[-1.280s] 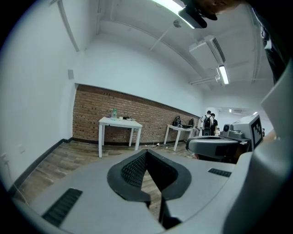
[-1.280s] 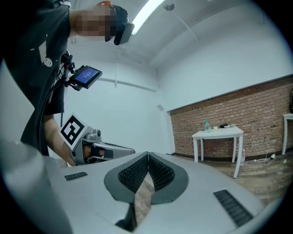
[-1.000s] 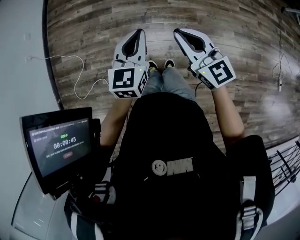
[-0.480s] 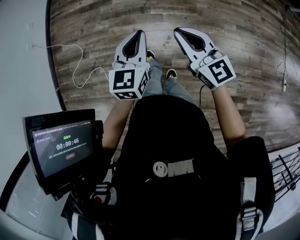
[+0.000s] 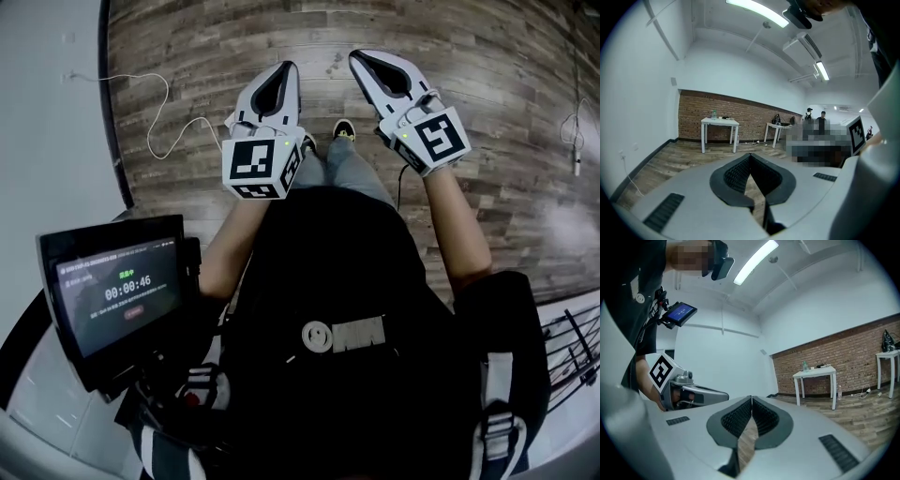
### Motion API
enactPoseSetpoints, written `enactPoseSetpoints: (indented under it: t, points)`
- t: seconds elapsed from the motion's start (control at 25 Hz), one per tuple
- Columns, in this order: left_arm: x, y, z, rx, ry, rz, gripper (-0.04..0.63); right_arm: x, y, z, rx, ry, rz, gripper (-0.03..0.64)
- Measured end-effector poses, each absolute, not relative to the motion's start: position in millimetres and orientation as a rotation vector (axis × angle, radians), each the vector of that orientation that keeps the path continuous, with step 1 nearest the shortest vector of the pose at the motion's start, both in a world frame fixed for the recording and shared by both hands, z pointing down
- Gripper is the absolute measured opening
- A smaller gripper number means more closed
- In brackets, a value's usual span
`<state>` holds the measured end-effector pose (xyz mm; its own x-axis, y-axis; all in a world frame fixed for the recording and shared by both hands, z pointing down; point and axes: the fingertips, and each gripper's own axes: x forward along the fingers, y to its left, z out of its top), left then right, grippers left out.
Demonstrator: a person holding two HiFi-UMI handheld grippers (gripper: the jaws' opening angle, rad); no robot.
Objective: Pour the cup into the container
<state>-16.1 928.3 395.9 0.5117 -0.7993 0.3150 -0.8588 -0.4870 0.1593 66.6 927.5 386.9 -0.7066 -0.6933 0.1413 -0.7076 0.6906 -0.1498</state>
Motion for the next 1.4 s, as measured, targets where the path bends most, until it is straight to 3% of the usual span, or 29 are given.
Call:
enactPoseSetpoints:
  t: [0.88,1.4]
  points:
    - [-64.3,1131.7,363.4,2.566,-1.342,0.167,-0.003,-5.1,1148.2,363.4,1.246,-2.774,0.194,0.008]
    - [-52.2,1123.2,346.5,2.584,-1.380,0.149,-0.003,-5.9,1142.5,358.6,1.212,-2.810,0.245,0.008]
